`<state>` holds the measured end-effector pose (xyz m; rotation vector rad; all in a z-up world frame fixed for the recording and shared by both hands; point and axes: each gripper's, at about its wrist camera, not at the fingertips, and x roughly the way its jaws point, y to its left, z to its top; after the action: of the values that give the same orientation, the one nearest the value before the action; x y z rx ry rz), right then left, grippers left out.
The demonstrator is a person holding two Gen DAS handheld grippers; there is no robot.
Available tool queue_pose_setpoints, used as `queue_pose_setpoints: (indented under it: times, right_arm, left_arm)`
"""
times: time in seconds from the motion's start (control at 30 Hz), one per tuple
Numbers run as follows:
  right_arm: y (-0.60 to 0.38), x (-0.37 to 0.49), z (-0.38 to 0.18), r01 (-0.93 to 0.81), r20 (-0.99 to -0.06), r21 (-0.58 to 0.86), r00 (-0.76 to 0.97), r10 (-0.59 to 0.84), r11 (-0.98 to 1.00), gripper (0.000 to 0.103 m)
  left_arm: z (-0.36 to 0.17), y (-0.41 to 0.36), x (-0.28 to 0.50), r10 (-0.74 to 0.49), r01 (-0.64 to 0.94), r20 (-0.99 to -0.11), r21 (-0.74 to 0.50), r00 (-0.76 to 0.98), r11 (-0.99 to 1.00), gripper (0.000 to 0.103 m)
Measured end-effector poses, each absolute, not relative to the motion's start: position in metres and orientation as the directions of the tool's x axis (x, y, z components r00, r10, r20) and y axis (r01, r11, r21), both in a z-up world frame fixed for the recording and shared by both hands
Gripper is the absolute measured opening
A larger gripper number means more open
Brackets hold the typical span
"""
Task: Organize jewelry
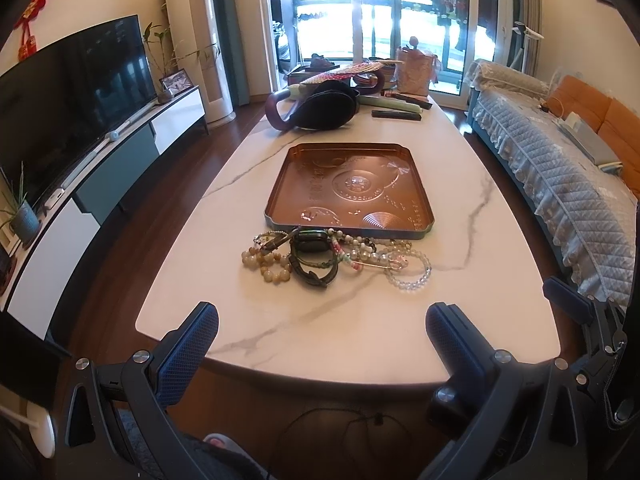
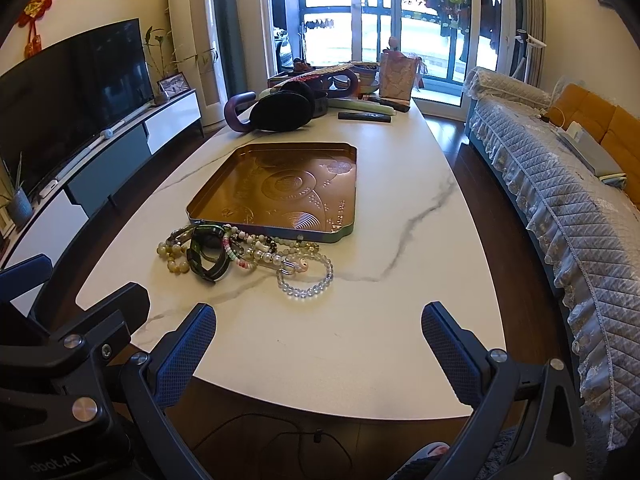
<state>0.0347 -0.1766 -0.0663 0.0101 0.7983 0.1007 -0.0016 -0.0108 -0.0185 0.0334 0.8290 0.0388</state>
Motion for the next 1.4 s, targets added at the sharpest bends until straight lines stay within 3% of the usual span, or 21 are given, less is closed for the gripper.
queue_pose_setpoints:
  times: [1.4]
  right_arm:
    - [-0.184,0.028,-0.079,-0.083,-0.716,0.044,0.692,0.089,0.996,0.102]
  left_arm:
    - [-0.039,-0.019,-0.003,0.041,-0.027,-0.755,0.031,0.655,0.999,0.103]
